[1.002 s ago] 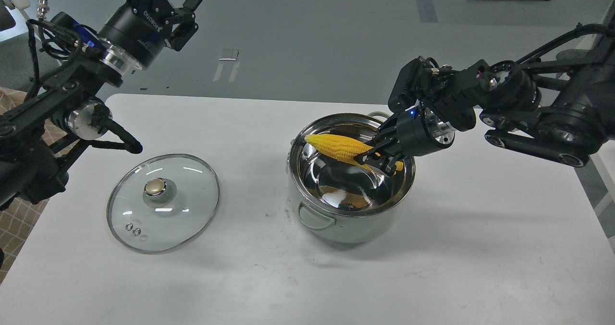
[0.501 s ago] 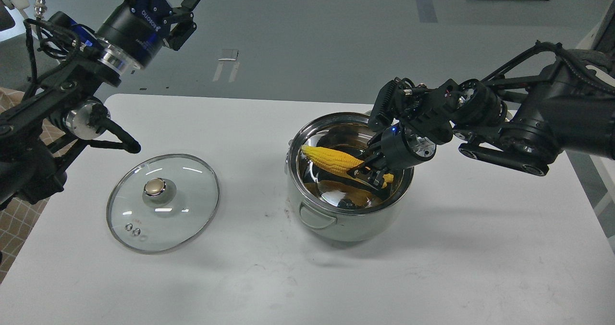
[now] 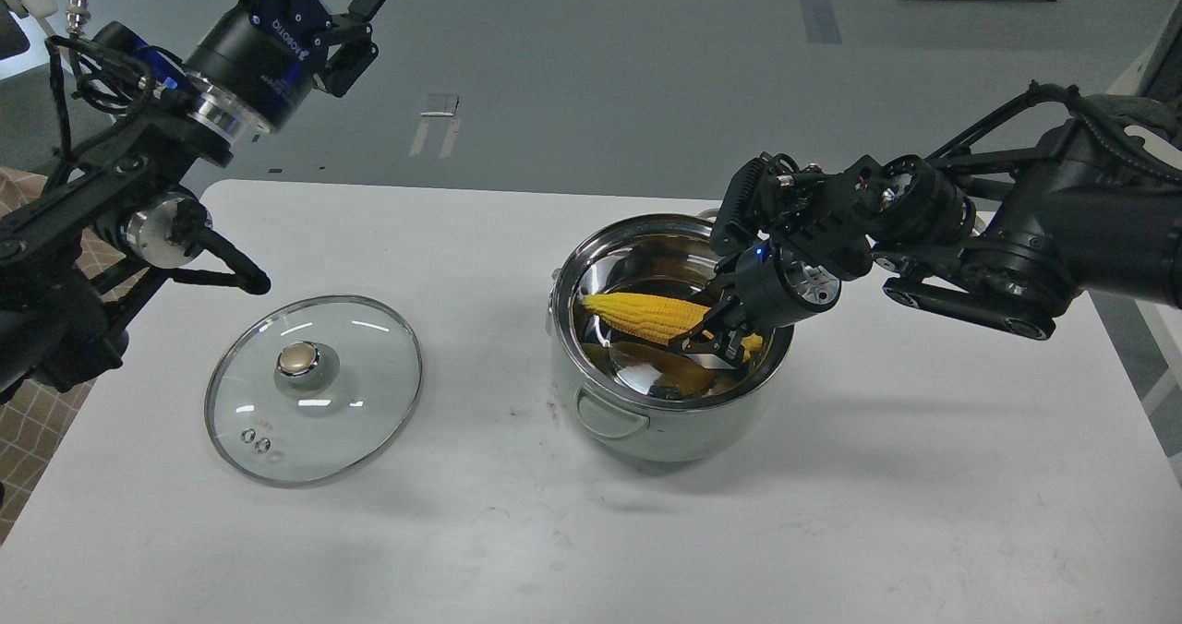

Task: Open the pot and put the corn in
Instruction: 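Release the corn in the pot and withdraw the right arm upward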

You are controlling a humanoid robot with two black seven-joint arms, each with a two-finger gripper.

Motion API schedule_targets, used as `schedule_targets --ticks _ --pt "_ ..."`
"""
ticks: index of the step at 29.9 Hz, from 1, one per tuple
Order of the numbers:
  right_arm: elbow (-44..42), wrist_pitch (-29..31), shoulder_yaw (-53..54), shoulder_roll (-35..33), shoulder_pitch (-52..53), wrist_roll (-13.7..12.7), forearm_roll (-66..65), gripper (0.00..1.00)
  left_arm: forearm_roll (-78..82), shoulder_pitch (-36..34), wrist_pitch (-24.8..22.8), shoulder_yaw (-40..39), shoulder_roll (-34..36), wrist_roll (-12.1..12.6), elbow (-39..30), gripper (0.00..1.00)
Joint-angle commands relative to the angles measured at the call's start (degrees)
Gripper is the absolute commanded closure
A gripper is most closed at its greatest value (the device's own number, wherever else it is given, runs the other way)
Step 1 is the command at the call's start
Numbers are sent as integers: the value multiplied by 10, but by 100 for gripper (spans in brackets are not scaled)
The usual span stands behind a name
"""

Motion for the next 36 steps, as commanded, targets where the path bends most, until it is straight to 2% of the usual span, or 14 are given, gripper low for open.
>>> schedule_targets --ticks 1,4,8,16,18,22,25,30,34,36 --pt "-1 -3 8 -5 9 0 5 3 0 0 0 0 1 0 0 3" --pt "-2 -4 29 -19 32 0 24 1 2 0 -1 0 1 0 0 3" --pt "-23 -4 80 -48 81 0 121 0 2 0 -2 0 0 0 1 3" --pt "-85 -10 221 -106 82 0 226 0 2 2 -5 0 -4 0 1 2" --pt "-97 -15 260 -127 64 0 253 0 1 2 -5 0 -6 0 1 2" --pt "-131 -79 358 -128 -13 0 312 0 0 3 -6 0 -22 0 10 2" --pt "-134 -108 451 -131 -103 0 353 0 -2 4 -7 0 -44 20 21 2" --pt "-135 -103 564 -132 -209 0 438 0 -5 5 -51 -6 -77 25 73 2" --pt "-143 -53 635 -127 -276 0 560 0 -10 14 -125 -48 -112 28 125 2" --pt "-147 -36 650 -123 -294 0 592 0 -10 20 -132 -54 -123 33 136 2"
